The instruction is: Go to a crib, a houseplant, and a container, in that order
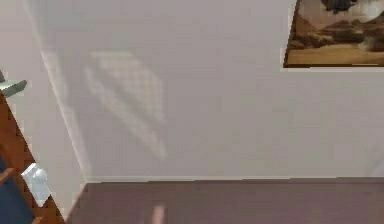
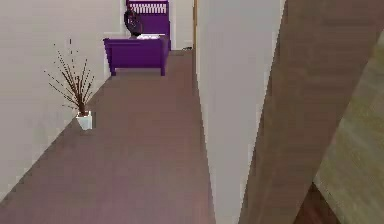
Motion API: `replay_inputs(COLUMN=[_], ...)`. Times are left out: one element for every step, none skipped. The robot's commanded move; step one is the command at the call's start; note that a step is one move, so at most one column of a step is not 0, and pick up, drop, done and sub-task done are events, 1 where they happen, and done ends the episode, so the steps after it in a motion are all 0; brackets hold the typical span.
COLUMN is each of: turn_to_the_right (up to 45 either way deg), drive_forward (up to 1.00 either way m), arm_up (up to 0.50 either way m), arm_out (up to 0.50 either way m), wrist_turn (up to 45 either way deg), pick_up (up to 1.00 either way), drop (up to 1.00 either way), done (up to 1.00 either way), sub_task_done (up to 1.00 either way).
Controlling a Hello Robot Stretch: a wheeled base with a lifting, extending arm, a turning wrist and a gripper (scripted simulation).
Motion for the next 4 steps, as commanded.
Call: replay_inputs(turn_to_the_right=[45.0,30.0,0.0,6.0], drive_forward=[0.0,0.0,1.0,0.0], arm_up=[0.0,0.0,0.0,0.0], arm_out=[0.0,0.0,0.0,0.0], wrist_turn=[0.0,0.0,0.0,0.0], pick_up=[0.0,0.0,0.0,0.0], drop=[0.0,0.0,0.0,0.0], done=[0.0,0.0,0.0,0.0], sub_task_done=[0.0,0.0,0.0,0.0])
